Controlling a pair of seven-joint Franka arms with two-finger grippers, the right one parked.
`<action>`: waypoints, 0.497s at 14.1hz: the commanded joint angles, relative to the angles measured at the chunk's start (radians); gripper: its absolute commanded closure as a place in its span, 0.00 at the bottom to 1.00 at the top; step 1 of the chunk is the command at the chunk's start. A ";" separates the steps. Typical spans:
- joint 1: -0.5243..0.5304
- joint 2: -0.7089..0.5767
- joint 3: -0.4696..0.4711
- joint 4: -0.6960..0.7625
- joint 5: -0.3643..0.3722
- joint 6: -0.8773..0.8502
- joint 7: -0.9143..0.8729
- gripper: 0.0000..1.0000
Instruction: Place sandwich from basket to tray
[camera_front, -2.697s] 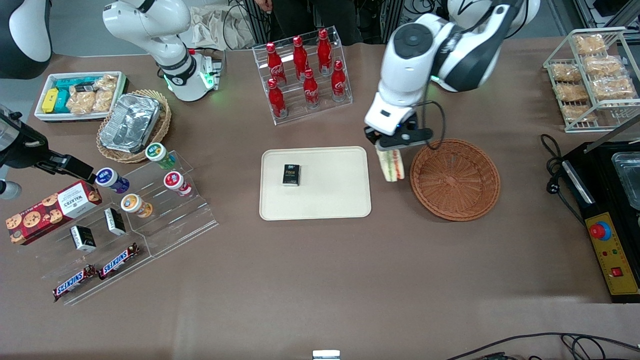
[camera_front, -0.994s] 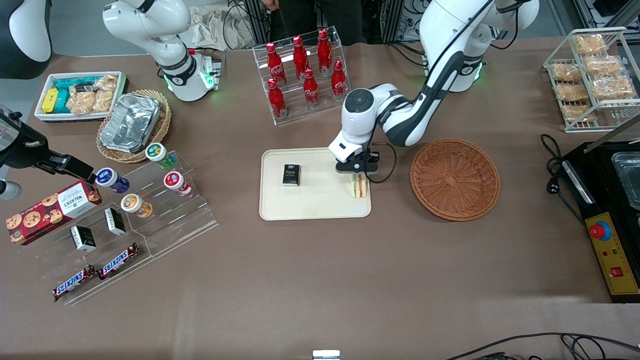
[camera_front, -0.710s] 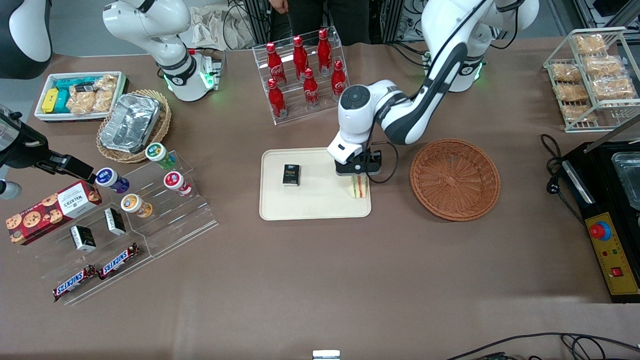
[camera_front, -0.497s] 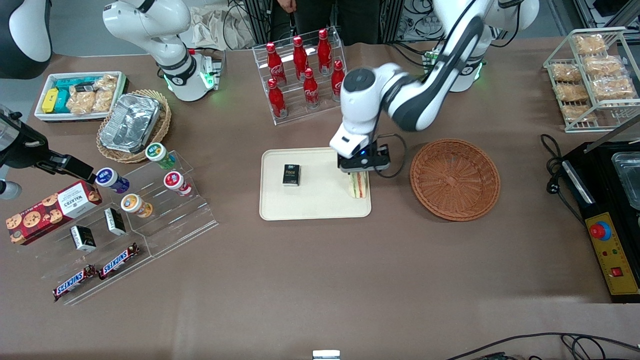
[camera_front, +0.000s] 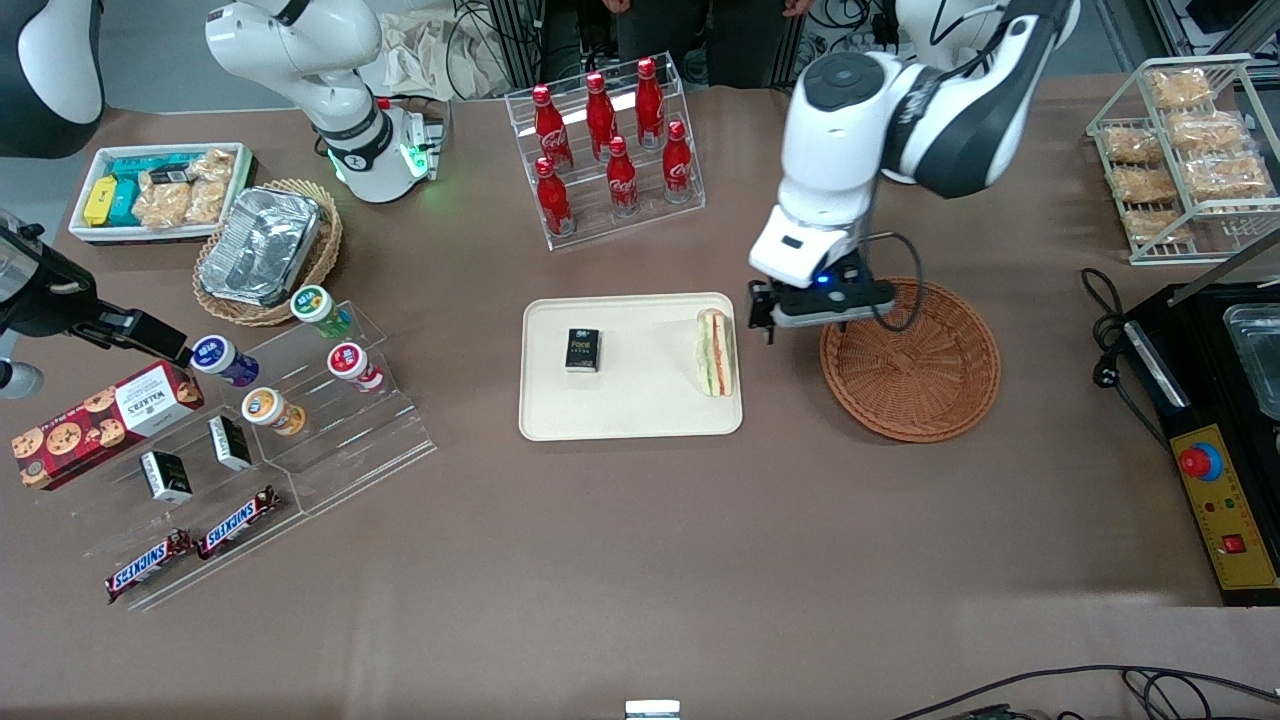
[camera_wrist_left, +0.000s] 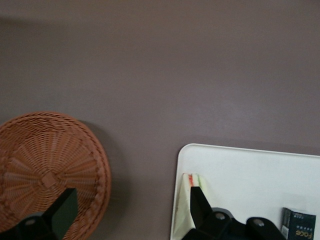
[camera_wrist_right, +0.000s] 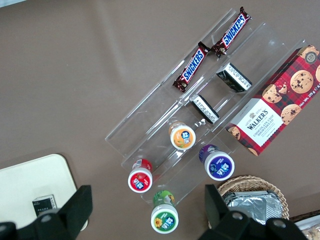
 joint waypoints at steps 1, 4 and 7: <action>0.093 -0.072 -0.016 -0.019 -0.039 -0.046 0.088 0.00; 0.161 -0.127 -0.058 -0.022 -0.060 -0.115 0.266 0.00; 0.210 -0.176 -0.056 -0.028 -0.132 -0.178 0.476 0.00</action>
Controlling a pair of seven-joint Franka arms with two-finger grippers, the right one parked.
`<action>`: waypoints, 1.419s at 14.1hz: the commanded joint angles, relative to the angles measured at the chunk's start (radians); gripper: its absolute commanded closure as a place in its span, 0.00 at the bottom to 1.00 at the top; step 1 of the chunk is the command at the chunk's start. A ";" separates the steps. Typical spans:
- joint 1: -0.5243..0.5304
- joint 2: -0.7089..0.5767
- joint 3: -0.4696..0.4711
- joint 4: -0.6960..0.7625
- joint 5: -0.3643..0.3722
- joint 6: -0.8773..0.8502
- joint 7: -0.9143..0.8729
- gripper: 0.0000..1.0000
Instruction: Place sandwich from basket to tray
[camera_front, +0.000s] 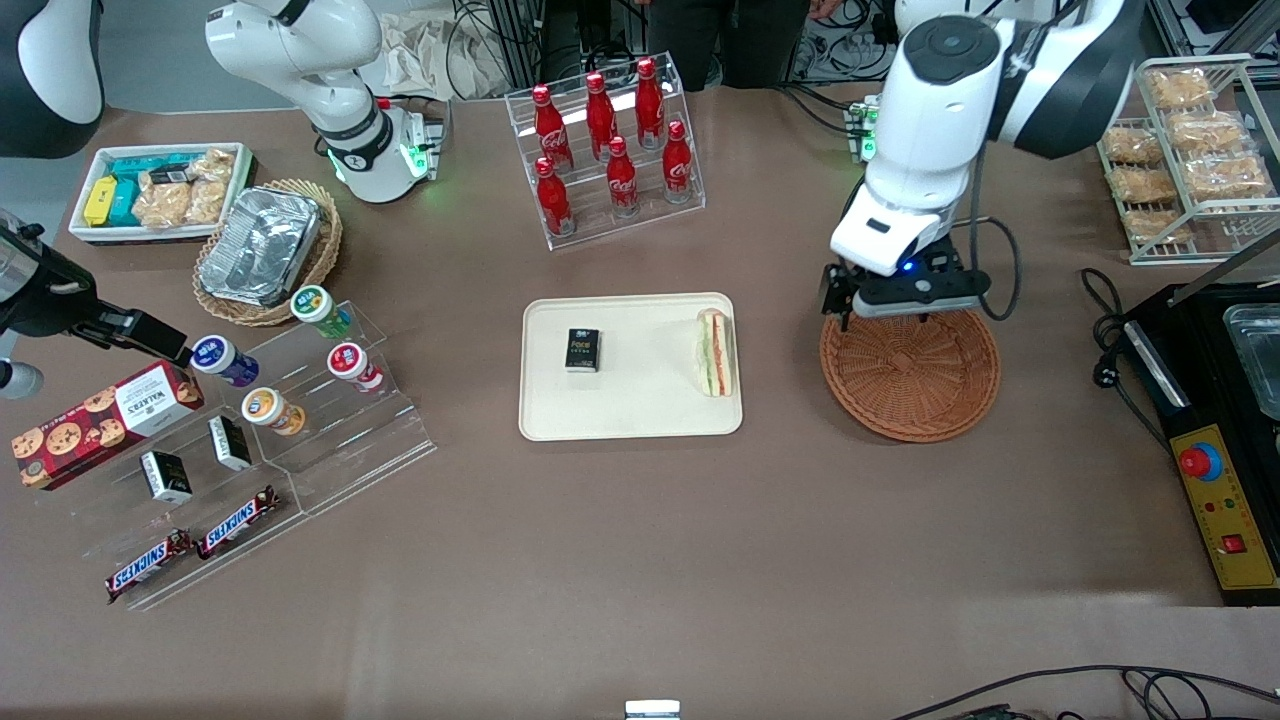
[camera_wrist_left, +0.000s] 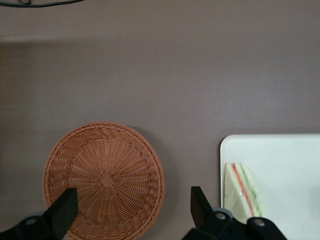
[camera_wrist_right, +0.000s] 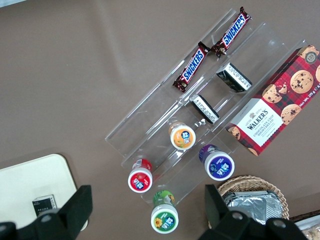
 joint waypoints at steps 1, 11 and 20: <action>0.076 -0.079 -0.012 -0.026 -0.100 -0.067 0.247 0.00; 0.078 -0.159 0.224 0.003 -0.228 -0.126 0.538 0.00; 0.078 -0.121 0.250 0.146 -0.194 -0.170 0.524 0.00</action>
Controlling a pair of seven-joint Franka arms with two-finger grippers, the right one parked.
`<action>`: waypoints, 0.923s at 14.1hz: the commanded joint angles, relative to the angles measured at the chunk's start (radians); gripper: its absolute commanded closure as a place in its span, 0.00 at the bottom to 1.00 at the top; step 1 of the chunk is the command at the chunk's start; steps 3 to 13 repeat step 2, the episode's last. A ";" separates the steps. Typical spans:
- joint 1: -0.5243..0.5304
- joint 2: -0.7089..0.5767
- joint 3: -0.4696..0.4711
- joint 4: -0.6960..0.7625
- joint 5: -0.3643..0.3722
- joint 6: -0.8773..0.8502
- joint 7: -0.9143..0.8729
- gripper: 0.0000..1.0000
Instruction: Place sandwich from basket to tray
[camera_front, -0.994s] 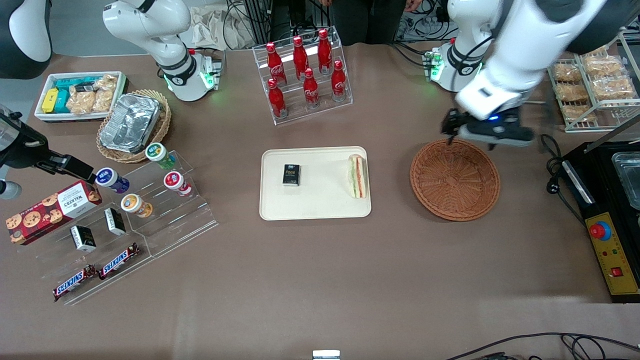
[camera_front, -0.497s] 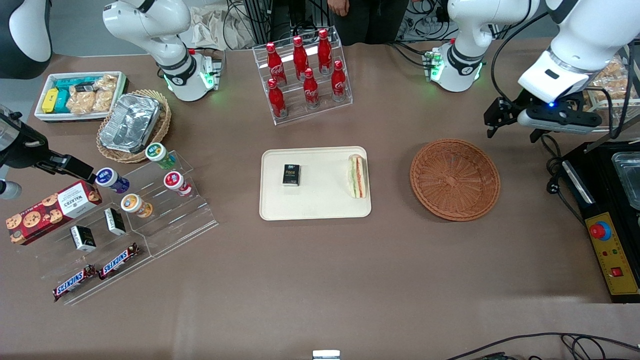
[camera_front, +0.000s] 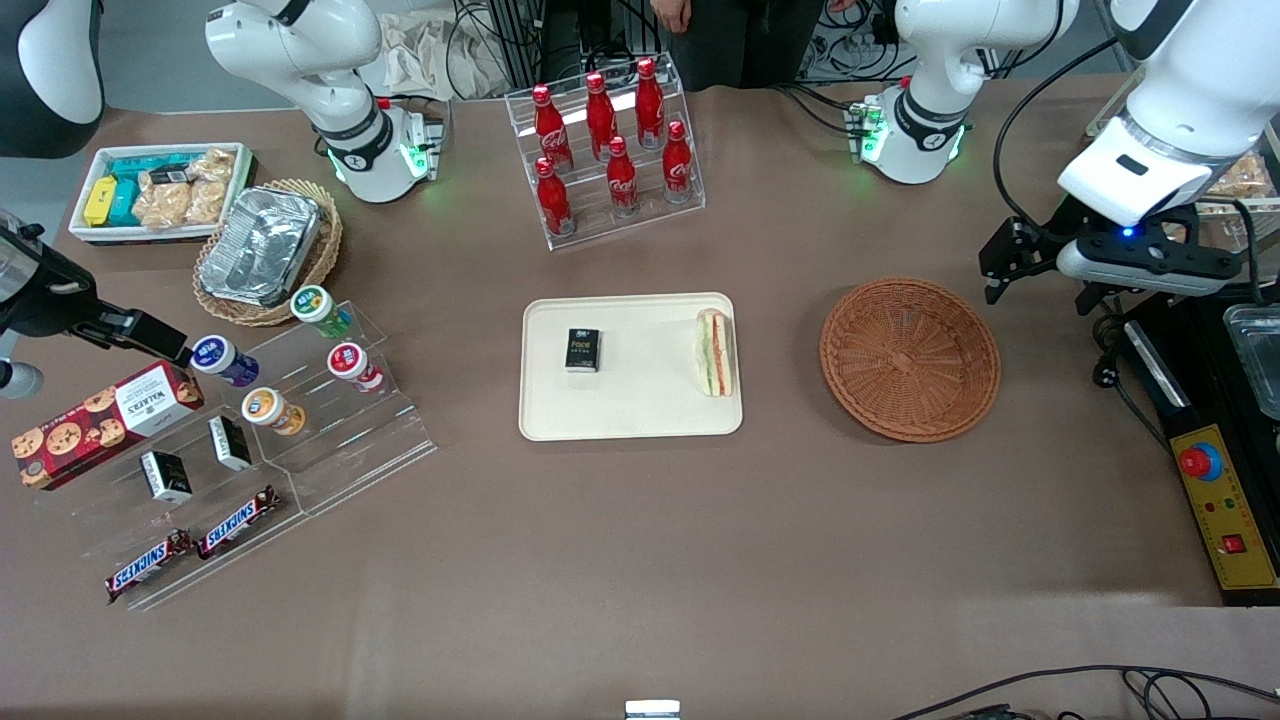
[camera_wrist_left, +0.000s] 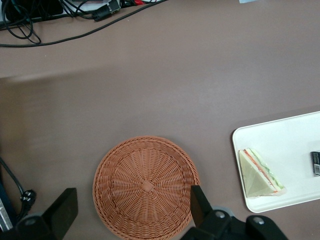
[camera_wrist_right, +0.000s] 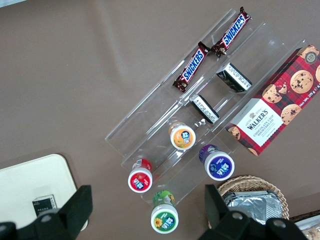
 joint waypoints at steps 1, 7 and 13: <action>0.000 -0.064 0.041 0.019 0.019 -0.057 0.013 0.00; 0.000 -0.087 0.048 0.019 0.019 -0.064 0.014 0.00; 0.000 -0.087 0.048 0.019 0.019 -0.064 0.014 0.00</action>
